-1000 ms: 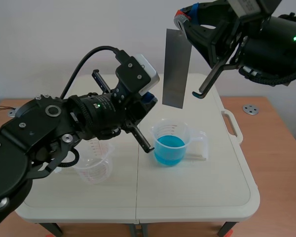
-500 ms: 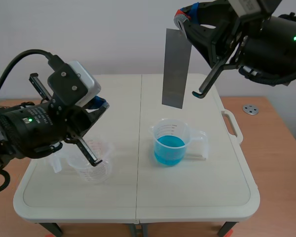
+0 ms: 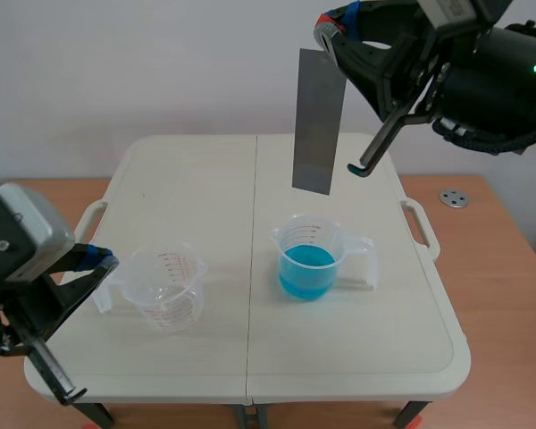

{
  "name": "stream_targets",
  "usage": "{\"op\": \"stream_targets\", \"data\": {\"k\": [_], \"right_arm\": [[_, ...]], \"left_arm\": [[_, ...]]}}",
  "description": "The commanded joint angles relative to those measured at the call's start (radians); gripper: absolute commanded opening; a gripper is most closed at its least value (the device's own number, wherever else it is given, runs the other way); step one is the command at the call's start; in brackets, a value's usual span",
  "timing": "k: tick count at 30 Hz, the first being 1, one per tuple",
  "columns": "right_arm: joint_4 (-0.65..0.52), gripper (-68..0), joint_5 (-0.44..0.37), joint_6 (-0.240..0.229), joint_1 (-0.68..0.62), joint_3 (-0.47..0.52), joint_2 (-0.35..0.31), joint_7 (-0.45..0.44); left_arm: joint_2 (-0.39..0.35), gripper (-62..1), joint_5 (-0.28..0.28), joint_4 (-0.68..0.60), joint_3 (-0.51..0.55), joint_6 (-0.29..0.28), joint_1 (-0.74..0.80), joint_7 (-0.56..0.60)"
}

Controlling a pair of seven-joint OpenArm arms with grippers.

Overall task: Hold the metal plate by the orange handle, dip it into the blue solution, take it out and point at it, then put the plate back in the beaker on the left.
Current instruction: 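Put the plate into the left beaker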

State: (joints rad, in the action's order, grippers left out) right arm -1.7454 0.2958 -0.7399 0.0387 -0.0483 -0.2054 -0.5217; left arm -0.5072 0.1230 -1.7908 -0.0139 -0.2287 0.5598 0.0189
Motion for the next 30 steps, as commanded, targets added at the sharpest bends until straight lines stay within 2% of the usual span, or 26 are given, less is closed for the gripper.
{"op": "stream_targets", "data": {"k": [1,10,19,25,30], "right_arm": [[-0.021,-66.2,-0.019,-0.006,0.023,-0.015,-0.005,-0.017],[-0.021,-66.2,-0.019,-0.006,0.029,-0.079,-0.005,-0.02],[-0.021,-66.2,-0.019,-0.006,0.069,-0.179,-0.003,-0.009],[-0.021,-66.2,-0.019,-0.006,0.098,-0.243,0.02,0.021],[-0.021,-66.2,-0.019,-0.006,0.117,-0.291,0.051,0.053]], "left_arm": [[-0.009,-57.5,-0.007,-0.03,0.024,0.006,0.043,0.035],[-0.011,-57.5,-0.006,-0.069,0.18,0.006,0.307,0.125],[-0.011,-57.5,-0.007,-0.07,0.286,0.006,0.523,0.217],[-0.008,-57.5,-0.007,-0.07,0.326,0.006,0.615,0.25],[-0.002,-57.5,-0.007,-0.067,0.332,0.006,0.626,0.25]]}}
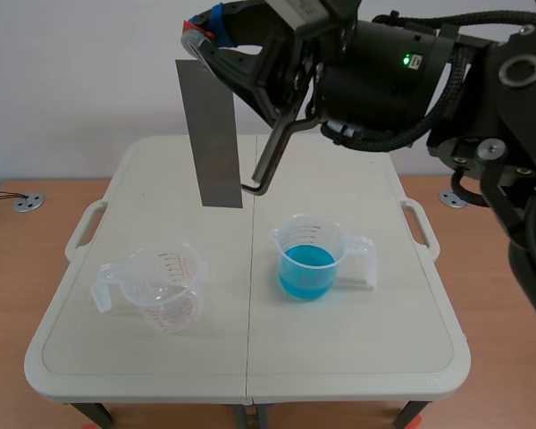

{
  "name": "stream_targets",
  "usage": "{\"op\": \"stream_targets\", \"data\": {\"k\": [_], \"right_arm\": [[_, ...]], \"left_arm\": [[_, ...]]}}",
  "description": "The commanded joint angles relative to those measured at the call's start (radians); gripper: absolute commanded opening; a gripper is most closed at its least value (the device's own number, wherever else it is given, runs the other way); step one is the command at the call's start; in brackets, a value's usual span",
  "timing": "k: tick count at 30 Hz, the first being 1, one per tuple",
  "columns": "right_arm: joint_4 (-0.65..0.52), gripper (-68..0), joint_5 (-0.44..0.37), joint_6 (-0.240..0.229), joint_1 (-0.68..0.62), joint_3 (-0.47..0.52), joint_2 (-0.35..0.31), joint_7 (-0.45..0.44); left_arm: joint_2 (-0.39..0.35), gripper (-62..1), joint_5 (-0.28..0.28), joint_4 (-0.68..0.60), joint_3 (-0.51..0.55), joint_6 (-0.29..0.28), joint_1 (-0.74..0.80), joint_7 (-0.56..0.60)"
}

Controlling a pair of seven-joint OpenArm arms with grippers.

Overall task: Hold the metal plate by the orange handle, dip it into the blue solution, take it out and point at it, then put the plate back in the beaker on the left.
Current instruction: 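Put the plate into the left beaker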

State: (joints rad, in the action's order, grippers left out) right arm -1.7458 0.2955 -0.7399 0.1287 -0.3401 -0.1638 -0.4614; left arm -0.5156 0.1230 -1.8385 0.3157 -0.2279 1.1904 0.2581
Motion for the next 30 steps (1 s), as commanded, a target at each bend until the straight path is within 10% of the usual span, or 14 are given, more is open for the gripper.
{"op": "stream_targets", "data": {"k": [1,30], "right_arm": [[-0.02,-66.2,-0.018,-0.006,0.03,-0.008,0.016,0.001],[0.127,-66.2,-0.014,0.044,0.096,-0.21,0.11,0.074]], "left_arm": [[0.006,-57.5,-0.007,-0.019,0.002,0.005,-0.005,0.011],[0.005,-57.5,-0.007,-0.019,0.002,0.005,-0.005,0.005]]}}
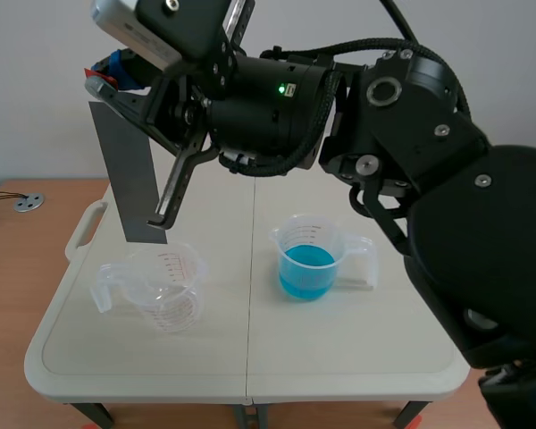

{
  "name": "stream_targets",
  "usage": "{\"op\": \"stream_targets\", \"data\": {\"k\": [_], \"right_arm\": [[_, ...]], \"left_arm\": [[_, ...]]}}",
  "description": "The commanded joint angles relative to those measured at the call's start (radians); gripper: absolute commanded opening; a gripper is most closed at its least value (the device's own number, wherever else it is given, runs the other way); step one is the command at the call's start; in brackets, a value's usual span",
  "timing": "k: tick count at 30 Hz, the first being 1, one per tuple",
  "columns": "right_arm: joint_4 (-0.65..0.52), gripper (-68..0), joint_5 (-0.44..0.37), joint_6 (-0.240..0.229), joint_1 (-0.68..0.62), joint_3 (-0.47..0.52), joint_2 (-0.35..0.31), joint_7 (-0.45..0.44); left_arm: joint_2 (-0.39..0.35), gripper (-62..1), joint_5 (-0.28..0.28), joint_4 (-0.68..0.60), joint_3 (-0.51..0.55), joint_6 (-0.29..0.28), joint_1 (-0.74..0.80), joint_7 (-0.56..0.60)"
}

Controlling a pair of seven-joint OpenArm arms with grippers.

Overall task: Hold the metal plate by the orange handle, dip it into the blue solution, take it out and point at it, then put the plate back in the beaker on the left.
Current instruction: 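Put the plate into the left beaker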

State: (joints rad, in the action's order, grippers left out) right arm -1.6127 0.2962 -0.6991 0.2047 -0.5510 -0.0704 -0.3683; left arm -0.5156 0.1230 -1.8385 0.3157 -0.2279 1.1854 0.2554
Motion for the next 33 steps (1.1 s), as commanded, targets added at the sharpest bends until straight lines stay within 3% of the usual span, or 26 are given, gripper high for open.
{"op": "stream_targets", "data": {"k": [1,33], "right_arm": [[0.004,-66.2,-0.015,0.003,0.022,-0.002,0.019,-0.019],[0.345,-66.2,0.015,0.049,0.047,-0.036,0.082,-0.091]], "left_arm": [[0.005,-57.5,-0.007,-0.019,0.002,0.005,0.0,0.006],[0.005,-57.5,-0.007,-0.019,0.002,0.005,0.0,0.006]]}}
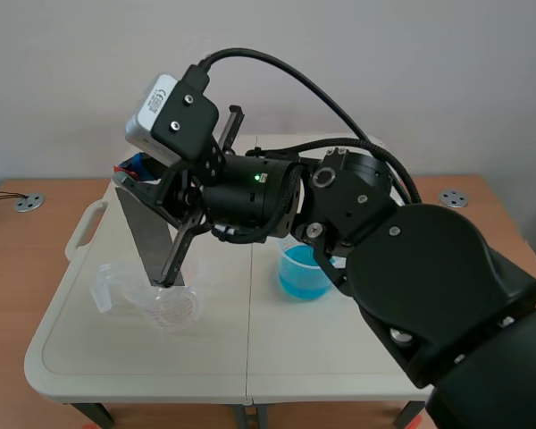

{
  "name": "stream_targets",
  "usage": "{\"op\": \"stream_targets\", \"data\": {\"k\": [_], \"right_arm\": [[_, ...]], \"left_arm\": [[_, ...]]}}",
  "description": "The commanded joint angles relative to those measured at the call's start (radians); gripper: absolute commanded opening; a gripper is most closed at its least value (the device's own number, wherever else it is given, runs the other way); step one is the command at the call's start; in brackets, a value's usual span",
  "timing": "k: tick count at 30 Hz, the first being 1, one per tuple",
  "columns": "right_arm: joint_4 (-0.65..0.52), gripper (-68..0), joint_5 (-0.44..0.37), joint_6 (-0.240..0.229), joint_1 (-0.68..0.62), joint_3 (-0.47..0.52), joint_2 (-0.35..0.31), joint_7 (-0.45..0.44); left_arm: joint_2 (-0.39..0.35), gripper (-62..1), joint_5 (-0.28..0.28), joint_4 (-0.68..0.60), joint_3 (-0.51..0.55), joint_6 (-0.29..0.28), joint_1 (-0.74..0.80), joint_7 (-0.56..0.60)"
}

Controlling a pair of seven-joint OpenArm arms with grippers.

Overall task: Hold the metal plate by the orange handle, dip it into the blue solution, take it out and point at it, then put the plate back in the beaker on the left.
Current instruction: 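Put the plate into the left beaker, then return to the home posture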

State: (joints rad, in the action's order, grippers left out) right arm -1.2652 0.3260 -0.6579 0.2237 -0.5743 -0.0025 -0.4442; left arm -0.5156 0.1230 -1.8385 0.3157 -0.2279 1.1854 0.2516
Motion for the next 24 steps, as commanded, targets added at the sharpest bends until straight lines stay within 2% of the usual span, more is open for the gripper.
{"op": "stream_targets", "data": {"k": [1,16,22,24], "right_arm": [[0.005,-66.2,-0.015,0.008,0.028,-0.017,0.014,-0.015],[0.089,-66.2,-0.014,0.015,0.028,-0.023,0.014,-0.033],[0.109,-66.1,0.023,0.015,0.028,-0.023,0.014,-0.033],[0.109,-64.1,0.039,0.016,0.028,-0.023,0.013,-0.033]], "left_arm": [[0.005,-57.5,-0.007,-0.019,0.002,0.005,0.0,0.01],[0.005,-57.5,-0.007,-0.019,0.002,0.005,0.0,0.01],[0.005,-57.5,-0.007,-0.019,0.002,0.004,-0.003,0.005],[0.005,-57.5,-0.007,-0.019,0.002,0.004,-0.003,0.002]]}}
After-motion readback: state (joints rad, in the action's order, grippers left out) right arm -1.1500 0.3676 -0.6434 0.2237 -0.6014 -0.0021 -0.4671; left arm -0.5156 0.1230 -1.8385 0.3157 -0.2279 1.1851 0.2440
